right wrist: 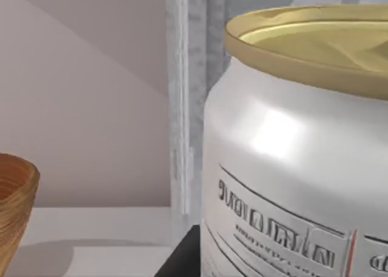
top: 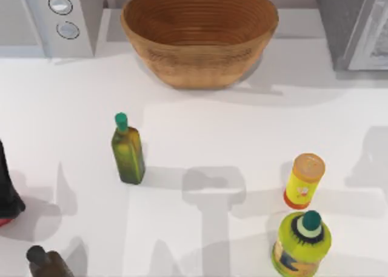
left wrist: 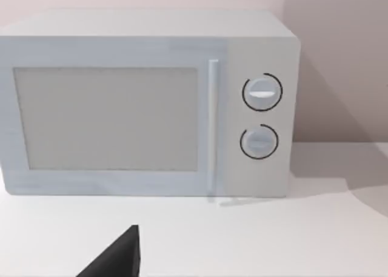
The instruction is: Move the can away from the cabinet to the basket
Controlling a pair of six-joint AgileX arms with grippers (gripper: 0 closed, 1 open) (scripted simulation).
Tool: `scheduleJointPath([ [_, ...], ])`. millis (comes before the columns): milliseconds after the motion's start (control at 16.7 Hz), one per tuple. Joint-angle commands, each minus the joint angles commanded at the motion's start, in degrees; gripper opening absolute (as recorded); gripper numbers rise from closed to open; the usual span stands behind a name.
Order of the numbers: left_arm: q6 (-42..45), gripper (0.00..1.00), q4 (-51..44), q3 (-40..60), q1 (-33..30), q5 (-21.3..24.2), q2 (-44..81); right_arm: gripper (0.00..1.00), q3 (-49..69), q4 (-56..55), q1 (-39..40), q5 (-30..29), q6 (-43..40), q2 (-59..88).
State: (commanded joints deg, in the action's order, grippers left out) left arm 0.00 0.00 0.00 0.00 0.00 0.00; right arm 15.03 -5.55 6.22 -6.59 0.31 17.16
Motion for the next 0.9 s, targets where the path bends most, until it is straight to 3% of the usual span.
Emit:
scheduleJointPath([
  [900,0.00,1.00,0.00,0.00,0.00,0.00,0.00,0.00,65.12,-19.62,27.12,-27.58,0.65,89.28],
])
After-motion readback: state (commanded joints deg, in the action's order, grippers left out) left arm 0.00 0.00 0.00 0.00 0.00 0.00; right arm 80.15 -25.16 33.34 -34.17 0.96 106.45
